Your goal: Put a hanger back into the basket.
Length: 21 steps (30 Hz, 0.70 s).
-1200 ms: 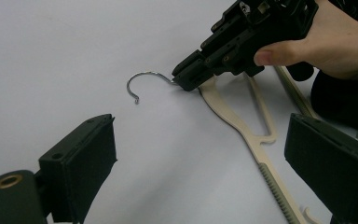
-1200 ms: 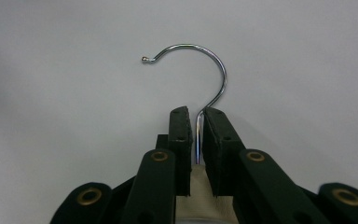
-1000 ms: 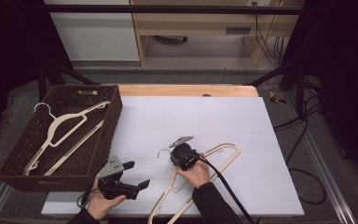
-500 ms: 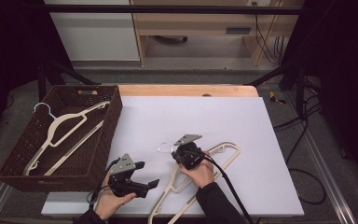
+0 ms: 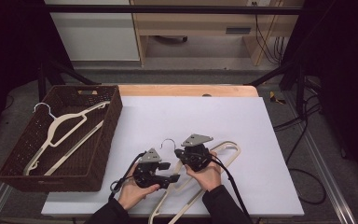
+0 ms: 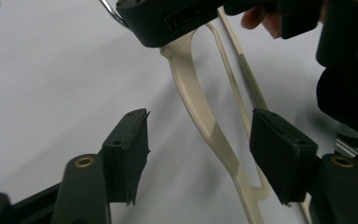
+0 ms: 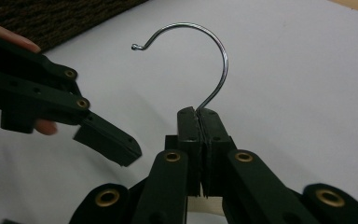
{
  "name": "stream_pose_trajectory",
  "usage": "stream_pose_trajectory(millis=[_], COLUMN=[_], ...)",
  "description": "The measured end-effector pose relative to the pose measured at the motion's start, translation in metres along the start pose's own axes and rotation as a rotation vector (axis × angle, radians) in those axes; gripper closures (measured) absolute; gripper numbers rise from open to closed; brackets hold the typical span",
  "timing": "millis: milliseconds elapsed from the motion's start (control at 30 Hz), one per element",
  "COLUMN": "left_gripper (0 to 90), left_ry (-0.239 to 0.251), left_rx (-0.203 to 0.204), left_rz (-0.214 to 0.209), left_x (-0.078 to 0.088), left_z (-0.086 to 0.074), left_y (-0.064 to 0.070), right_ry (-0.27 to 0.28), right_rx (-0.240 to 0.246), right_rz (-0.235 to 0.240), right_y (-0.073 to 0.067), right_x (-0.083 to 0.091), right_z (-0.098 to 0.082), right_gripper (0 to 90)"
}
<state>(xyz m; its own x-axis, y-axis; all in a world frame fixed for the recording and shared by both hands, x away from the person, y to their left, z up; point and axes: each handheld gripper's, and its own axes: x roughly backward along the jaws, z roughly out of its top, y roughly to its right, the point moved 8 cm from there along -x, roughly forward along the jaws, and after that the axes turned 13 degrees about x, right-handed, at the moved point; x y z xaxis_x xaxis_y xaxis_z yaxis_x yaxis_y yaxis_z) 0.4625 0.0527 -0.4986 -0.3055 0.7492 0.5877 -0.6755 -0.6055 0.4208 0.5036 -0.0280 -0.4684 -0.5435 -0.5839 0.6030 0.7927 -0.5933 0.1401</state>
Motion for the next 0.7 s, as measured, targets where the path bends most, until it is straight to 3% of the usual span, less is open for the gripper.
stream_pose_trajectory(millis=[233,467,700], left_gripper=[55.0,70.7,73.5], left_ry=[-0.008,-0.014,-0.001], left_rx=[0.020,0.043,0.057], left_rz=[-0.014,-0.063,-0.064], left_x=[-0.008,-0.009,-0.006], left_z=[0.004,0.004,0.005], left_y=[0.004,0.011,0.015], right_ry=[0.024,0.046,0.065], right_rx=[0.010,0.005,0.011], right_rz=[0.003,0.001,-0.001], right_y=[-0.001,-0.001,-0.002], right_x=[0.010,0.015,0.022], right_z=[0.003,0.004,0.005], right_gripper=[89.3,89.3,88.7])
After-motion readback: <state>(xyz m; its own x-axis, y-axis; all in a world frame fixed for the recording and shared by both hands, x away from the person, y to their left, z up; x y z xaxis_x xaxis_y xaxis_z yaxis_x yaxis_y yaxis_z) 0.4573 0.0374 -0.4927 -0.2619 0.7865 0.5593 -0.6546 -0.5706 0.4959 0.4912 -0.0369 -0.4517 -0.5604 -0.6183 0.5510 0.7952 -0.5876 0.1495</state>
